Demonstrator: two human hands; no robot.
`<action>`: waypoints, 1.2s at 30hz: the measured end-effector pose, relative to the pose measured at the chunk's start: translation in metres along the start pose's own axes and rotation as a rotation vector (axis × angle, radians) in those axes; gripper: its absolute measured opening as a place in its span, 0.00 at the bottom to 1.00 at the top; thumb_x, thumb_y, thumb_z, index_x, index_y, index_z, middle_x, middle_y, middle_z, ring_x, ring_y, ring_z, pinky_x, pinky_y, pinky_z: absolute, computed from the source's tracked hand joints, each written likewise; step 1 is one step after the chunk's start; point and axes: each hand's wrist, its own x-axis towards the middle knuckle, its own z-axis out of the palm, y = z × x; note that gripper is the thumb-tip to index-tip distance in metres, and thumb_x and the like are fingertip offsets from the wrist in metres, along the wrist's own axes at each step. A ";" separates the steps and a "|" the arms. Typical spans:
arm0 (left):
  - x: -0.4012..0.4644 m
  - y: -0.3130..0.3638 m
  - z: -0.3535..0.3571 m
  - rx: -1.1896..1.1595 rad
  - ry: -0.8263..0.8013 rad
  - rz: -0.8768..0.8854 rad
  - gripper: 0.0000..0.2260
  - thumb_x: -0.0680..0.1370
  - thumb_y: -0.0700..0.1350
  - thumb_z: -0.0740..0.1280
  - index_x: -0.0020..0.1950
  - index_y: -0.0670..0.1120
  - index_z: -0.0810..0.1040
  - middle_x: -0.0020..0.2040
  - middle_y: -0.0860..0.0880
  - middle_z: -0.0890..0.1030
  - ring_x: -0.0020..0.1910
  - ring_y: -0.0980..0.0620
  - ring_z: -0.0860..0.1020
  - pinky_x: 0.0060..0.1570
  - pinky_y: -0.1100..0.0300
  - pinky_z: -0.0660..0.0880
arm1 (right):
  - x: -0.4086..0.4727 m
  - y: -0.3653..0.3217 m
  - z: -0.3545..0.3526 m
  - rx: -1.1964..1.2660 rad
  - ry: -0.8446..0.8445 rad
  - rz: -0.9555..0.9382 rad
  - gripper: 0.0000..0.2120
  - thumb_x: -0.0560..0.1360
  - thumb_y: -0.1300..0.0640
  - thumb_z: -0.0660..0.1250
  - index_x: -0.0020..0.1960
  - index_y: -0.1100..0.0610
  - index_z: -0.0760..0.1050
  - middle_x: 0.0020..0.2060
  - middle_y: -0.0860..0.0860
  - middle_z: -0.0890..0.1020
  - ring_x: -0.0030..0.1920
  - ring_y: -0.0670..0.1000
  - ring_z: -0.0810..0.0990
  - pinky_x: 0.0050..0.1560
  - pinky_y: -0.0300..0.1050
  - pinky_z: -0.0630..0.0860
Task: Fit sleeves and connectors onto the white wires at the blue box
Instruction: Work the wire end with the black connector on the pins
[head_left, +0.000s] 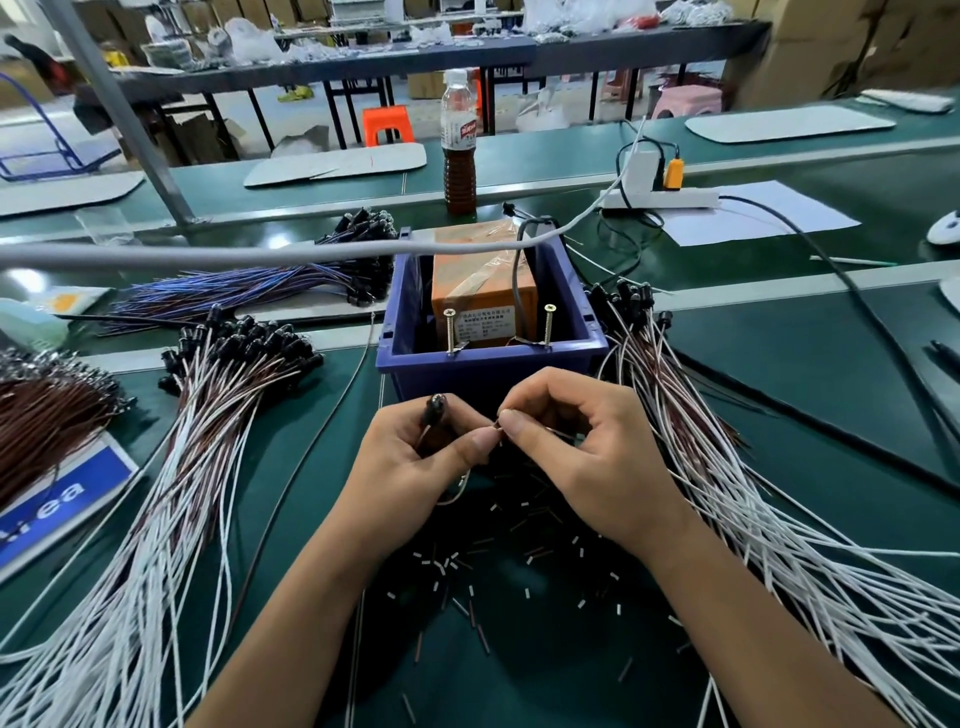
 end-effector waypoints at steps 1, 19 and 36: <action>0.000 -0.001 -0.001 0.000 -0.001 -0.012 0.04 0.76 0.45 0.73 0.42 0.48 0.85 0.35 0.44 0.81 0.33 0.51 0.74 0.35 0.61 0.71 | 0.000 0.000 0.000 0.007 -0.001 0.006 0.06 0.79 0.64 0.73 0.44 0.55 0.83 0.36 0.49 0.83 0.36 0.49 0.82 0.39 0.45 0.79; 0.001 -0.004 -0.013 0.011 -0.038 -0.008 0.07 0.74 0.52 0.75 0.43 0.49 0.86 0.34 0.48 0.81 0.33 0.56 0.75 0.36 0.65 0.70 | 0.001 0.002 -0.001 0.101 -0.009 0.111 0.05 0.78 0.64 0.75 0.44 0.57 0.85 0.36 0.52 0.85 0.37 0.56 0.82 0.40 0.51 0.80; -0.005 0.014 -0.038 -0.646 0.179 -0.106 0.06 0.75 0.44 0.71 0.38 0.50 0.83 0.33 0.52 0.74 0.29 0.54 0.55 0.30 0.59 0.49 | 0.008 0.007 -0.052 0.203 -0.141 0.281 0.14 0.77 0.45 0.73 0.43 0.56 0.86 0.28 0.51 0.79 0.31 0.46 0.75 0.34 0.34 0.72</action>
